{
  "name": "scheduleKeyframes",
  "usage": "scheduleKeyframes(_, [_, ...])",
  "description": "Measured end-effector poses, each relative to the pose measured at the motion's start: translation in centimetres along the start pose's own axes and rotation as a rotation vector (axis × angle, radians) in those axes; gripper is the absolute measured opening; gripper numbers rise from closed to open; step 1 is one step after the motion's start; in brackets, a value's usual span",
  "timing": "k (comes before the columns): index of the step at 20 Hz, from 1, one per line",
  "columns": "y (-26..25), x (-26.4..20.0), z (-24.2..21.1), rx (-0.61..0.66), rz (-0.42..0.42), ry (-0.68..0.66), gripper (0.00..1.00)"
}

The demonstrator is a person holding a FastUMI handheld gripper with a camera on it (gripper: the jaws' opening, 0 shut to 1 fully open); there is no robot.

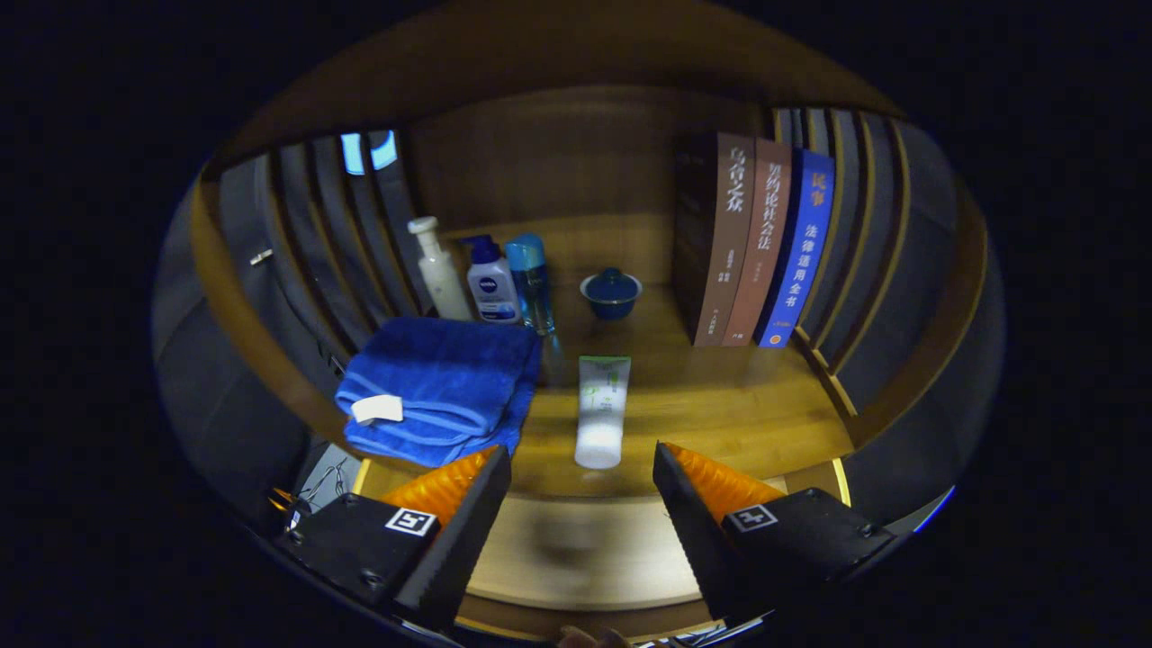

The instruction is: Pull open the drawer, take out the items inside it, and place them on the countertop above the cabinet.

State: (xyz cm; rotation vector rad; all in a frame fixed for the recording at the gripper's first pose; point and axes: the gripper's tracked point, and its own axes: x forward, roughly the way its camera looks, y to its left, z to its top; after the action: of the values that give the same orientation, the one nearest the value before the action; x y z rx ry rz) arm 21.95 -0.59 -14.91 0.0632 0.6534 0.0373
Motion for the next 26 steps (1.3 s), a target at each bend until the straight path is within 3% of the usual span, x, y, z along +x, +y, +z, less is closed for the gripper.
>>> scheduleKeyframes(4, [0.2,-6.2,-3.0,0.012,-0.008,-0.14,1.0])
scheduleKeyframes(11, [0.3,-11.6,-12.9,0.048,-0.007,-0.232,1.0])
scheduleKeyframes(18, [-0.3,-10.6,-19.3,0.079,-0.034,-0.238,1.0])
scheduleKeyframes(26, [-0.6,-7.7,-20.8,0.077,-0.024,-0.215,1.0])
